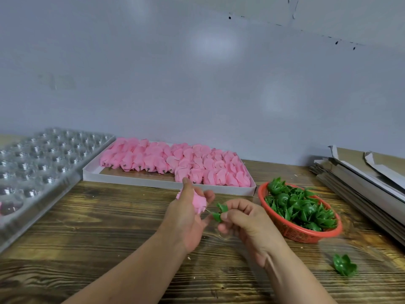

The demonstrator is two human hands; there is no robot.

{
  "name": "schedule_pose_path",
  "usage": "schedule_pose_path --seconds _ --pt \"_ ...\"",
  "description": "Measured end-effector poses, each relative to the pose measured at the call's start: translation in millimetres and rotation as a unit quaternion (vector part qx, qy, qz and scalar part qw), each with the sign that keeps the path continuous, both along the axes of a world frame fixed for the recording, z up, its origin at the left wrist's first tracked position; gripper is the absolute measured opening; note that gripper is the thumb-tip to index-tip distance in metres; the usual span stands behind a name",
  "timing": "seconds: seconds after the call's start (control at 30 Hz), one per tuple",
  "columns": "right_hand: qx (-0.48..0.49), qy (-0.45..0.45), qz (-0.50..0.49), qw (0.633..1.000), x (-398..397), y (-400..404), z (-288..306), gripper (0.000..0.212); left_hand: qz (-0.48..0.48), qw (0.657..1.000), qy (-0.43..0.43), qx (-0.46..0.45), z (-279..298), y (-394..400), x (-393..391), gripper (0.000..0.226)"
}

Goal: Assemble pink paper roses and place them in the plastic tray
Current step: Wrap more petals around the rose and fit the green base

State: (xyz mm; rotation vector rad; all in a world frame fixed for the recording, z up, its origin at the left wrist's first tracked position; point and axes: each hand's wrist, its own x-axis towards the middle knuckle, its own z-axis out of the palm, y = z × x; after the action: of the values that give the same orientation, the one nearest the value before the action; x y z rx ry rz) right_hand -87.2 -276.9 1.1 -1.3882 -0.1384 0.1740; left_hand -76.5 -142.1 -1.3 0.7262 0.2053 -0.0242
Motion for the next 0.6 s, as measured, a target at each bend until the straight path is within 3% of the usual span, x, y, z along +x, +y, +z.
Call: schedule_pose_path --seconds 0.2,0.4,0.6 --pt "0.038 0.02 0.027 0.999 -4.1 9.6 -3.3 0.023 -0.013 0.999 -0.019 0.024 1.8 -1.2 -2.6 0.045" --pt "0.084 0.034 0.03 0.995 -6.2 13.0 -1.3 0.019 -0.046 0.991 -0.068 0.108 -6.4 -7.9 -7.3 0.044" --pt "0.068 0.009 0.009 0.998 -7.3 12.9 -4.7 0.02 -0.028 0.974 -0.106 0.197 -10.3 -6.6 -7.5 0.044"
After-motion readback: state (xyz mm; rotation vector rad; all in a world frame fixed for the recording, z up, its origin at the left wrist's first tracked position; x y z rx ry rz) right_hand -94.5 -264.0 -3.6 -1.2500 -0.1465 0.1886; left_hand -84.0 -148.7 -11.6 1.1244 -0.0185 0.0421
